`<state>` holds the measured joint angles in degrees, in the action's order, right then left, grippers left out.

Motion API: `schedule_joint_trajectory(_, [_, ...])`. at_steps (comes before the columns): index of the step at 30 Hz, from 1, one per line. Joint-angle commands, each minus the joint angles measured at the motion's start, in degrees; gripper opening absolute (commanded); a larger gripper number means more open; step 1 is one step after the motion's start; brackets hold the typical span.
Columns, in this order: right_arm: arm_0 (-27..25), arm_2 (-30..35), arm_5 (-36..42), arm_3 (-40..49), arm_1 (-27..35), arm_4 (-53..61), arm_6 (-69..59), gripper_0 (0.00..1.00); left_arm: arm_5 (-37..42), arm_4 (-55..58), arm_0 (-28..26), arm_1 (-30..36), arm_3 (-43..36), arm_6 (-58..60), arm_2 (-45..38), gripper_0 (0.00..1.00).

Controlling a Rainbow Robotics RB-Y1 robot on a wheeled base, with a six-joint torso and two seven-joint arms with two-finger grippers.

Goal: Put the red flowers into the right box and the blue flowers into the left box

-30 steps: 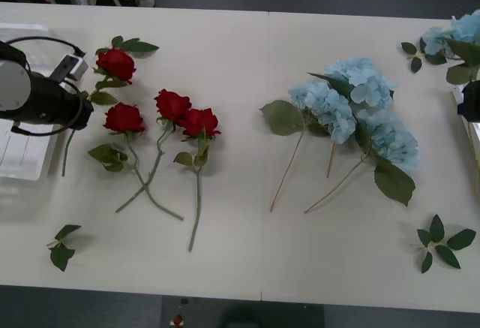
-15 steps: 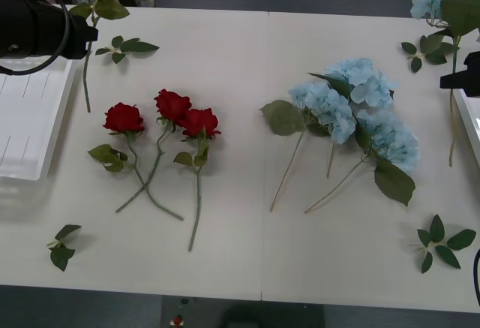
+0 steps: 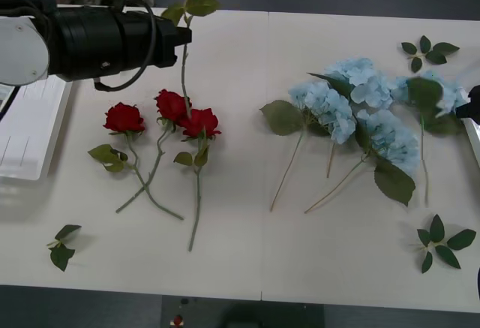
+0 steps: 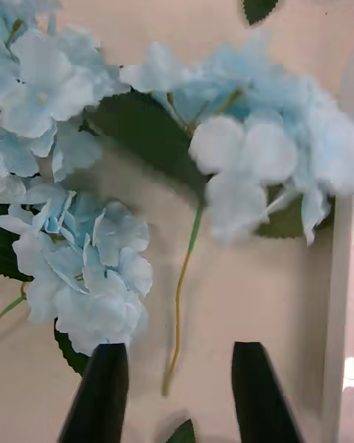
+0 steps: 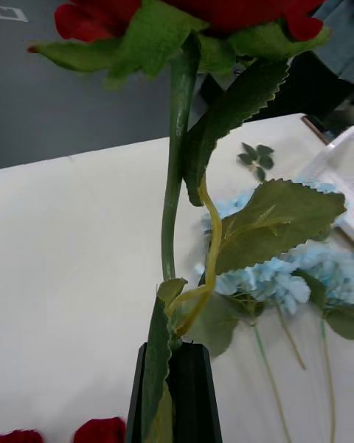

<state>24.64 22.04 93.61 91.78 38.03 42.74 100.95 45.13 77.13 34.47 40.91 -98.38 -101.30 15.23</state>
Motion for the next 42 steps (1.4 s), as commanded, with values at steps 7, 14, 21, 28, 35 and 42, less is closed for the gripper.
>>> schedule_joint_trajectory(7, [-0.2,1.77,0.26,1.12,1.08,15.1,5.14,1.0,-3.38,1.8,5.26,-9.53,-3.14,3.74,0.15,0.0])
schedule_joint_trajectory(14, [-0.2,6.52,4.74,1.12,-0.94,30.92,10.85,1.0,-3.73,-0.4,7.19,-15.16,-3.22,3.92,2.35,0.0])
schedule_joint_trajectory(21, [0.24,6.26,5.27,1.12,-2.44,46.39,11.03,1.0,-5.22,-0.58,9.21,-17.44,-3.14,4.8,5.95,0.0])
schedule_joint_trajectory(28, [1.56,4.24,5.27,1.12,-4.9,51.13,10.85,1.0,-6.37,-0.93,9.21,-19.81,-3.14,5.41,8.06,0.0])
schedule_joint_trajectory(35, [4.63,1.51,5.35,1.12,-8.68,51.66,10.76,1.0,-6.98,-0.84,9.13,-20.61,-3.05,6.73,8.5,0.0])
schedule_joint_trajectory(42, [7.09,-2.27,3.6,1.12,-12.28,51.57,10.5,1.0,-7.33,0.04,9.04,-20.52,-3.05,7.43,8.5,0.0])
